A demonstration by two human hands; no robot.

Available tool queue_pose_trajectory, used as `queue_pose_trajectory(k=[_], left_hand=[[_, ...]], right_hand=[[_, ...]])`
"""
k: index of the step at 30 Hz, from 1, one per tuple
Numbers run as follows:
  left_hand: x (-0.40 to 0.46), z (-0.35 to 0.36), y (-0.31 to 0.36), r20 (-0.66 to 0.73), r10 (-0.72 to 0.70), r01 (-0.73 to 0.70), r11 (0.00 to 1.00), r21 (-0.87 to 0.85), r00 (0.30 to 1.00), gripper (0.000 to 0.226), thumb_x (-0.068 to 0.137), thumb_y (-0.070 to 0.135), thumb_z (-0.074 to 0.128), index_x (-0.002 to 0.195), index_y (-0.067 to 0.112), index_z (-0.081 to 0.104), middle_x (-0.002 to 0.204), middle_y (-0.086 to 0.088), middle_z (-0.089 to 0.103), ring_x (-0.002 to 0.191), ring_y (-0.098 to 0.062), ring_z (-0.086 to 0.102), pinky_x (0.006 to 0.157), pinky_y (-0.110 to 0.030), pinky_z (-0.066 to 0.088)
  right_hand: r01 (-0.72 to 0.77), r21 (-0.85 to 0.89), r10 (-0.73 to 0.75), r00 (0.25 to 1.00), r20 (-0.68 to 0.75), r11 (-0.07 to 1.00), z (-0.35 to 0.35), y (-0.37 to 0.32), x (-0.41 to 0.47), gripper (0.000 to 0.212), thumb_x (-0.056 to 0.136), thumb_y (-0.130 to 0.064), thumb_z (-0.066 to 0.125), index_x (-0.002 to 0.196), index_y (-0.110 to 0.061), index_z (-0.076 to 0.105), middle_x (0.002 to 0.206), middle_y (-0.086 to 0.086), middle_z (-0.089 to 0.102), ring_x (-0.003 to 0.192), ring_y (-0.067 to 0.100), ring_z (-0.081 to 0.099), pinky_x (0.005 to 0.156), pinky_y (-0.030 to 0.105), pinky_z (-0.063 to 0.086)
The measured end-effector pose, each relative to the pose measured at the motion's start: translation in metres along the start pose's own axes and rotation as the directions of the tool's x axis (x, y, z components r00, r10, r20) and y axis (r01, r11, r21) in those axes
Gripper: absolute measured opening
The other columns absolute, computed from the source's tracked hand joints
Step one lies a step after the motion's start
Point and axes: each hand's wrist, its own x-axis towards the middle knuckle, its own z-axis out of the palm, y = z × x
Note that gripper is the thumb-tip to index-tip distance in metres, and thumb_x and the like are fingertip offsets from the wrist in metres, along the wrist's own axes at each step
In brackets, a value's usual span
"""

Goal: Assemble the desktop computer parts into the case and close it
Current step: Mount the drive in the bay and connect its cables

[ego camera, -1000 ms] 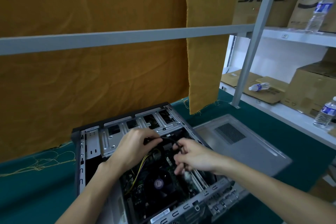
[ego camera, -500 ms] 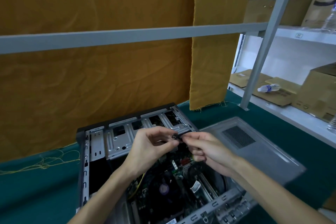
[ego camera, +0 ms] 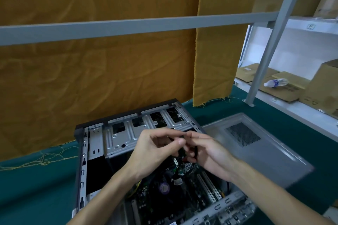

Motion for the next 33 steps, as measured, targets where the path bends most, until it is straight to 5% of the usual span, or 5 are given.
queue_pose_trajectory(k=[9, 16, 20, 25, 33], left_hand=[[0.001, -0.006, -0.001, 0.069, -0.185, 0.195, 0.959, -0.204, 0.980, 0.030, 0.092, 0.041, 0.073, 0.104, 0.015, 0.081, 0.088, -0.015, 0.070, 0.079, -0.030, 0.066, 0.074, -0.034, 0.057], [0.002, -0.009, -0.005, 0.097, -0.255, 0.271, 0.928, -0.255, 0.962, 0.044, 0.095, 0.047, 0.061, 0.107, 0.009, 0.079, 0.080, -0.016, 0.067, 0.077, -0.024, 0.067, 0.071, -0.037, 0.058], [0.000, -0.018, -0.010, 0.105, -0.146, 0.122, 0.970, 0.209, 0.984, 0.025, 0.091, 0.046, 0.071, 0.109, 0.031, 0.078, 0.091, 0.007, 0.077, 0.083, -0.014, 0.074, 0.077, -0.036, 0.062], [-0.001, -0.032, -0.017, 0.167, -0.113, -0.055, 0.647, 0.761, 0.979, 0.020, 0.093, 0.031, 0.074, 0.113, 0.034, 0.076, 0.096, 0.020, 0.075, 0.086, 0.004, 0.068, 0.078, -0.027, 0.057], [-0.022, -0.031, -0.040, 0.092, -0.262, 0.041, 0.460, 0.887, 0.961, 0.025, 0.093, 0.037, 0.070, 0.116, 0.028, 0.074, 0.130, 0.009, 0.058, 0.118, -0.011, 0.059, 0.100, -0.033, 0.049]], right_hand=[[0.054, -0.178, -0.050, 0.998, 0.027, 0.983, 0.005, -0.002, -0.010, 0.026, 0.097, -0.021, 0.063, 0.116, -0.004, 0.068, 0.092, 0.018, 0.058, 0.070, 0.016, 0.048, 0.058, 0.028, 0.032], [0.119, -0.243, -0.123, 0.992, -0.003, 0.963, 0.006, 0.000, -0.011, 0.029, 0.083, -0.032, 0.078, 0.110, -0.021, 0.079, 0.064, -0.009, 0.049, 0.055, 0.004, 0.037, 0.048, 0.021, 0.027], [0.114, -0.411, -0.170, 0.980, -0.100, 0.904, 0.005, 0.001, -0.013, 0.014, 0.089, -0.025, 0.078, 0.099, -0.016, 0.079, 0.061, -0.010, 0.058, 0.048, 0.002, 0.046, 0.046, 0.015, 0.035], [0.097, -0.649, -0.115, 0.993, 0.016, 0.754, 0.009, 0.001, -0.014, 0.026, 0.097, -0.014, 0.066, 0.119, -0.027, 0.066, 0.081, -0.008, 0.072, 0.061, 0.009, 0.058, 0.055, 0.023, 0.048], [0.046, -0.837, 0.113, 0.985, 0.128, 0.546, 0.013, 0.004, -0.002, 0.023, 0.104, -0.028, 0.058, 0.117, -0.023, 0.040, 0.120, -0.005, 0.066, 0.061, 0.019, 0.069, 0.065, 0.027, 0.053]])
